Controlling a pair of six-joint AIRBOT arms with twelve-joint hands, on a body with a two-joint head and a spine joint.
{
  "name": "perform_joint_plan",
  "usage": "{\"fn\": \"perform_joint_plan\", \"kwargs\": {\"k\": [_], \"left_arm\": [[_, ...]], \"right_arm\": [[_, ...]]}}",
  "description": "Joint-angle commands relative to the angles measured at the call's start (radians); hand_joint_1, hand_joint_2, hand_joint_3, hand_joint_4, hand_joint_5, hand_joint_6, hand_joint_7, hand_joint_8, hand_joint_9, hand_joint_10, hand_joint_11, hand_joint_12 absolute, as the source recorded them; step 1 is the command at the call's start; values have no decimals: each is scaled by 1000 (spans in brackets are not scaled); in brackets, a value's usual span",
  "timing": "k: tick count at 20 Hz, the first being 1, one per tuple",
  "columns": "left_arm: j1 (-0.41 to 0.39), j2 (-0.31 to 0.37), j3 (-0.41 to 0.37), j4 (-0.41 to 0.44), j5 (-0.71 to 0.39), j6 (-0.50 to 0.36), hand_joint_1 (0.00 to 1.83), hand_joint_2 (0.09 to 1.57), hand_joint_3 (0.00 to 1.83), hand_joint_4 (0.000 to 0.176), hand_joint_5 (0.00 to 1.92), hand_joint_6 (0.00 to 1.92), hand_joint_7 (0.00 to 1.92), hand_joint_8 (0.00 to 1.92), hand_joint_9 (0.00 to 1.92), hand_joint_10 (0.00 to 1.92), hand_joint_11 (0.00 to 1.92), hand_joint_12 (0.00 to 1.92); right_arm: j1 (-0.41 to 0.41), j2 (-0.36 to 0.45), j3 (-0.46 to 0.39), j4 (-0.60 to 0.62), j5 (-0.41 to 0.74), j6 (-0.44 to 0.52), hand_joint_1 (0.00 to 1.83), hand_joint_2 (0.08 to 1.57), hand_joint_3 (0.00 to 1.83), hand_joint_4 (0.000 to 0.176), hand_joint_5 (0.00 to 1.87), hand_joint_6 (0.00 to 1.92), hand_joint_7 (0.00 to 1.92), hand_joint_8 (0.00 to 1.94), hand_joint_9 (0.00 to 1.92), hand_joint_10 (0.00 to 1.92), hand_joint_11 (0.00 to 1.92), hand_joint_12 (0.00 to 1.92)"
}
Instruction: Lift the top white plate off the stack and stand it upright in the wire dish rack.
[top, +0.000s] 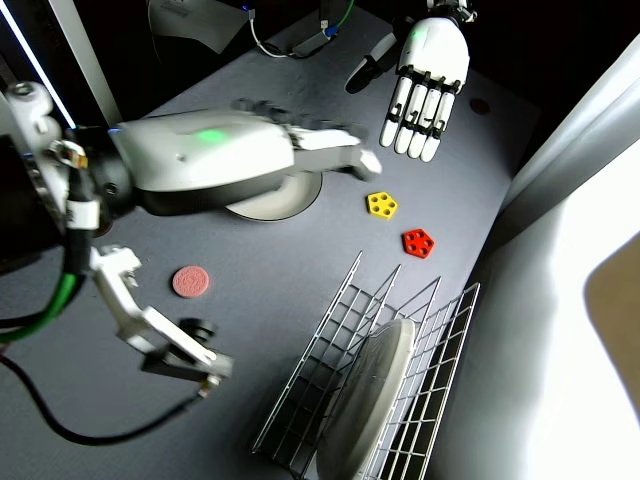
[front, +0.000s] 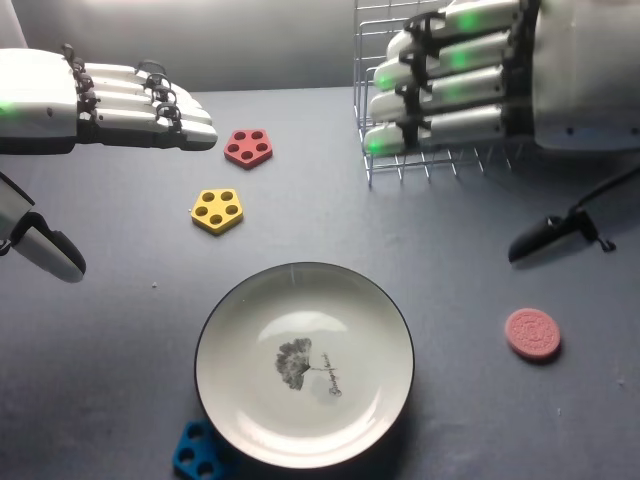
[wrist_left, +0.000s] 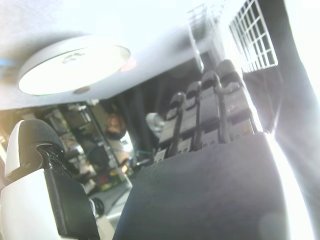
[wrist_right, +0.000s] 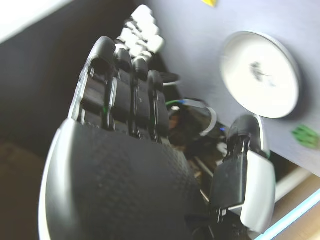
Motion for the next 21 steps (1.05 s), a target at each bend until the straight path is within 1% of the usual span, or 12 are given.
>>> {"fn": "perform_joint_plan", "kwargs": {"k": [1,4,6,8,9,10,12,16,17,18,19,21], "left_arm": [[-25,13,2,-96,-55,-9,492,847,0,0,25,5,68,6,63,4,0,377],[-25,13,2,-96,-58,-11,489,847,0,0,27,5,70,6,63,3,0,380],[-25,14,2,-97,-59,-12,479,848,1,0,20,2,63,2,61,2,0,378],[-25,14,2,-99,-59,-12,464,853,2,0,4,0,40,3,33,6,0,290],[-25,14,2,-103,-59,-12,519,857,2,0,0,0,38,4,38,9,0,257],[-25,14,2,-104,-59,-13,519,858,2,0,0,0,38,4,38,9,0,255],[-25,14,2,-103,-61,-17,480,887,4,0,18,2,69,0,78,2,0,365],[-25,17,2,-104,-64,-17,480,882,0,0,38,4,86,4,100,5,0,438],[-25,19,1,-104,-63,-16,480,882,0,0,38,4,86,4,100,5,0,438],[-25,19,2,-104,-63,-16,477,891,2,0,9,3,46,4,49,7,0,304],[-25,20,1,-104,-62,-16,472,893,1,0,18,4,50,3,51,5,0,317],[-25,20,0,-105,-62,-16,458,898,1,0,16,1,50,2,45,1,0,258]], "right_arm": [[-1,18,-15,78,61,-3,270,965,0,0,244,3,271,2,270,1,43,551],[-19,58,-87,58,77,-3,263,966,0,0,245,2,270,2,268,0,39,549],[-32,88,-111,61,152,-3,250,975,1,0,252,4,283,6,278,4,47,550],[-46,112,-138,58,183,-4,249,972,0,0,265,8,294,9,284,5,52,550],[-55,127,-157,52,211,-4,353,959,0,0,318,0,341,0,314,0,118,484],[-60,139,-175,56,230,-18,355,958,0,0,318,0,341,0,313,0,121,476],[-65,156,-201,117,268,-62,423,953,0,0,338,4,349,0,315,1,132,468],[-74,142,-204,201,324,-37,422,963,2,0,307,0,318,0,282,0,126,461],[-80,134,-208,238,334,-44,422,963,2,0,307,0,318,0,282,0,126,461],[-100,132,-225,319,331,-87,411,967,3,0,277,0,303,0,274,0,135,457],[-117,129,-234,354,332,-100,414,964,1,0,268,0,301,0,273,0,137,455],[-136,130,-237,372,333,-112,409,970,3,0,251,0,296,0,276,1,145,446]]}}
